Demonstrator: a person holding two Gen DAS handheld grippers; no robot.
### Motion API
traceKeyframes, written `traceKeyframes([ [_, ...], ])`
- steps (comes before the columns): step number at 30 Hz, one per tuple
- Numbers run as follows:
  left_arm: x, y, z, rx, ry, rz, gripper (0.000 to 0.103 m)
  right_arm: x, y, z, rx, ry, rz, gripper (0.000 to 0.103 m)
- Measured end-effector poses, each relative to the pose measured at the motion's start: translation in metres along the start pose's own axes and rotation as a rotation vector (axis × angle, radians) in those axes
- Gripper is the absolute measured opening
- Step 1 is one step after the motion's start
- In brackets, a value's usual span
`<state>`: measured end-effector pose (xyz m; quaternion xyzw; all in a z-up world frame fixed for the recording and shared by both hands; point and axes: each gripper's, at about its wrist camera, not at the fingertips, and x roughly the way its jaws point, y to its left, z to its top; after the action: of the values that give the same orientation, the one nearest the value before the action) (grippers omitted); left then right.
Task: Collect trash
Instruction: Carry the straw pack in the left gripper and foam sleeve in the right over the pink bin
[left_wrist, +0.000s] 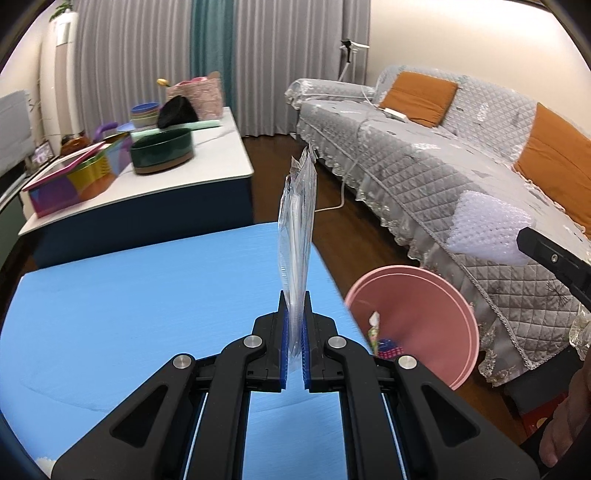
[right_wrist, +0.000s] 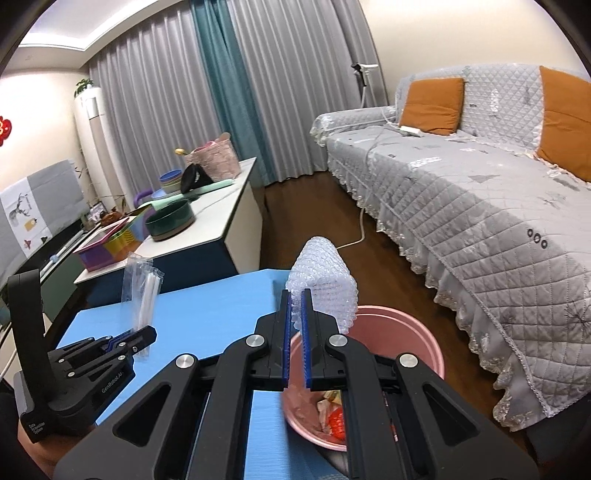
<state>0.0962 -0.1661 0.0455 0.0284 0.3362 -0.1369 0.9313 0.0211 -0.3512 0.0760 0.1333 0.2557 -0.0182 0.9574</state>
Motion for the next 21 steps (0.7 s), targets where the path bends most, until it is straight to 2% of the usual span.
traceKeyframes([
  [12, 0.019, -0.042, 0.011, 0.037, 0.009, -0.06, 0.005, 0.004, -0.029, 0.002, 0.035, -0.003, -0.062, 0.005],
  [21, 0.04, -0.057, 0.013, 0.027, 0.05, -0.1, 0.005, 0.016, -0.05, -0.001, 0.091, 0.023, -0.097, 0.005],
])
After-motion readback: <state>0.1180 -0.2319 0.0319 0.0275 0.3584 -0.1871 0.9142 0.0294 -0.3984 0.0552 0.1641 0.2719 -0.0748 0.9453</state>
